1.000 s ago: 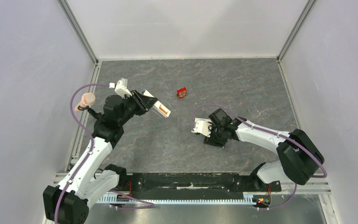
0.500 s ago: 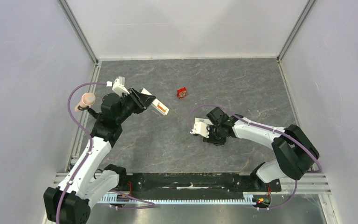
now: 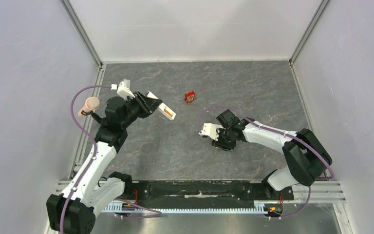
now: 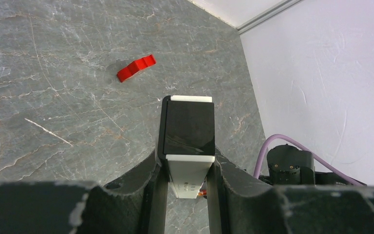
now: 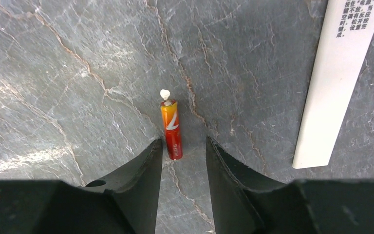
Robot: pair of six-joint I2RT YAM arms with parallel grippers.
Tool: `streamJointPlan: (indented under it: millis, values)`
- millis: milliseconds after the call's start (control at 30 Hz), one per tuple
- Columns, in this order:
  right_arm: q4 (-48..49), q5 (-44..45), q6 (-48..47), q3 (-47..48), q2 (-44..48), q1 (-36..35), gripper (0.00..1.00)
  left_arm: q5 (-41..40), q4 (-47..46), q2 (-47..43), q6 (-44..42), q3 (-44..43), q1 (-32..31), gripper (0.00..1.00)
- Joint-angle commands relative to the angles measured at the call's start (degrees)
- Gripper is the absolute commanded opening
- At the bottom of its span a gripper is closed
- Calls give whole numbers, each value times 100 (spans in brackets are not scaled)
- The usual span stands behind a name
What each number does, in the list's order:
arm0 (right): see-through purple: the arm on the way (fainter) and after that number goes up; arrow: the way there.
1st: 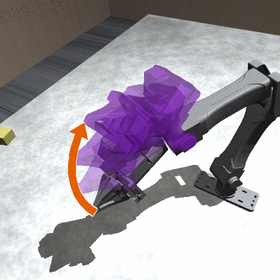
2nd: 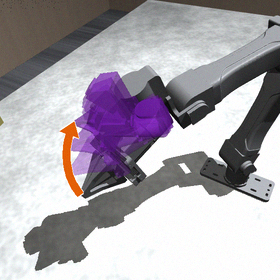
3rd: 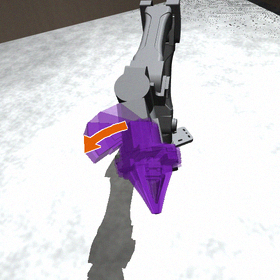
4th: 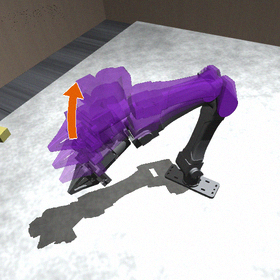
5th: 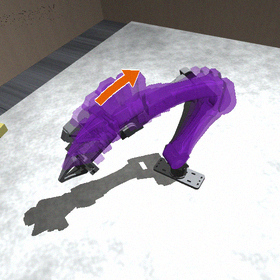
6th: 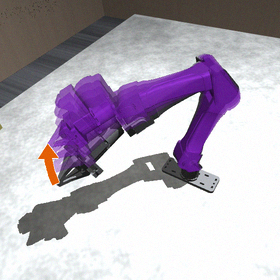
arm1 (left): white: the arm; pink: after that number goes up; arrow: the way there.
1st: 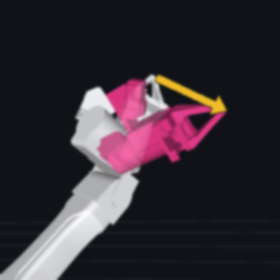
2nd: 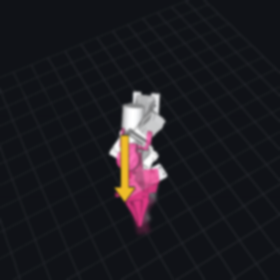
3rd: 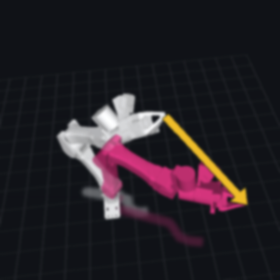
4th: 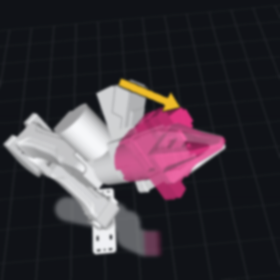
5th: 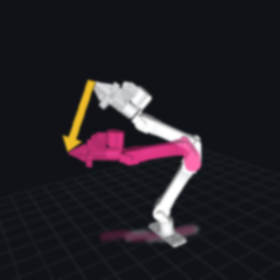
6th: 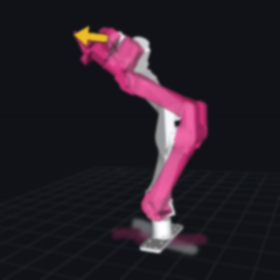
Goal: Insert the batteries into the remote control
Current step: Pick up the battery from the center of the board.
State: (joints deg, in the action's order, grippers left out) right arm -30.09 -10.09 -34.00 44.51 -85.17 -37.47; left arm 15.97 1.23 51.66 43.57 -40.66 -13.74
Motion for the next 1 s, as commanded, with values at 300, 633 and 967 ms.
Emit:
streamJointPlan:
  millis: [300, 633, 967]
  values:
    - [1260, -215, 546, 34, -560, 12, 29, 146, -150, 84, -125, -271, 64, 2]
    - [1183, -229, 1039, 247, -518, 11, 0, 199, -171, 152, 11, -271, 77, 2]
    - [1729, -906, 3667, 323, 912, 12, 0, 2143, -1445, 1281, 1498, 221, -11, 2]
